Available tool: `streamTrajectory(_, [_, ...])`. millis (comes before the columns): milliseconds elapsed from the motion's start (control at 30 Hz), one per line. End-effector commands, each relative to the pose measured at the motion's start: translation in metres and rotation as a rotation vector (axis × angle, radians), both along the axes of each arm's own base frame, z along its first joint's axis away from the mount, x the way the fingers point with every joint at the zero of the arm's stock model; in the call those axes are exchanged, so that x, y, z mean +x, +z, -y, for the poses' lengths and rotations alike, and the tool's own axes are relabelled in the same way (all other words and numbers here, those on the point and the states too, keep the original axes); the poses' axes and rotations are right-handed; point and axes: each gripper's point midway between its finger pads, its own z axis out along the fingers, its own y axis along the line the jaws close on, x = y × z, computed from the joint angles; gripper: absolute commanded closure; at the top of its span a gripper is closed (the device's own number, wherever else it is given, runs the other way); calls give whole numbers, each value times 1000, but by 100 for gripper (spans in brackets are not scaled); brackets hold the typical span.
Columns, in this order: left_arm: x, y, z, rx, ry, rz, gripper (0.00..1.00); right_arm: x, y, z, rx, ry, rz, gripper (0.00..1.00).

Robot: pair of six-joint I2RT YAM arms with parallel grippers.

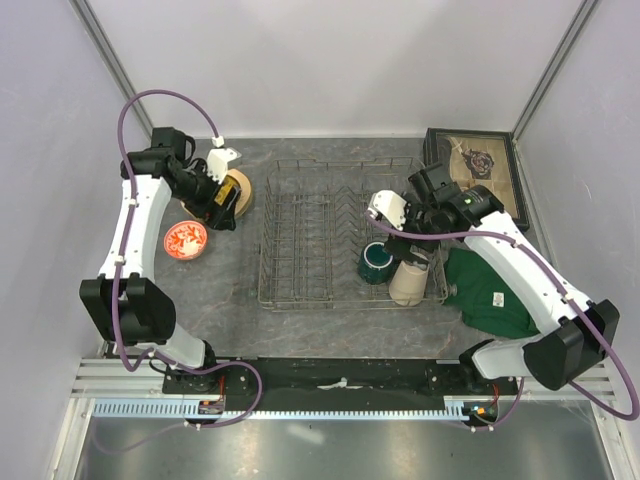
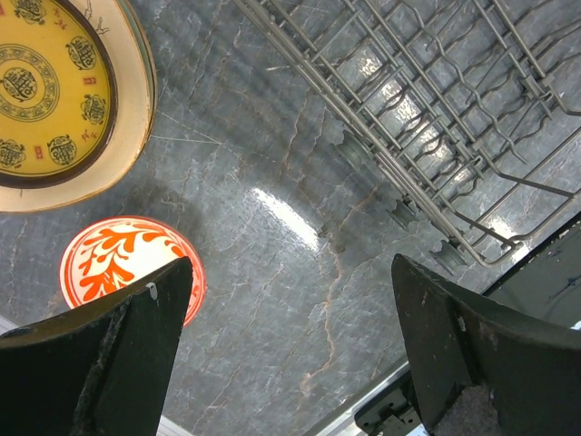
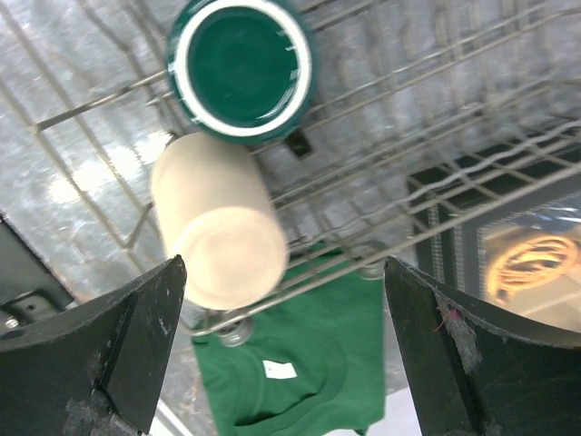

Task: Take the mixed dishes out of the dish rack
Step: Pick up the cup from the dish rack.

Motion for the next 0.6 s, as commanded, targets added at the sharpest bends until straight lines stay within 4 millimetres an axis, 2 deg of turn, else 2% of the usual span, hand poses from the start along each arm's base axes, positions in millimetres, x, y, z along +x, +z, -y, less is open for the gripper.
streamTrajectory(0, [3, 7, 1, 8, 18, 46, 3, -24, -1, -1, 50, 24, -54, 2])
streamTrajectory(267, [1, 4, 5, 9, 12, 39, 3, -39, -16, 5, 38, 35, -110, 2])
streamTrajectory(567, [1, 3, 2, 18, 25, 37, 3, -32, -32, 10, 18, 42, -124, 2])
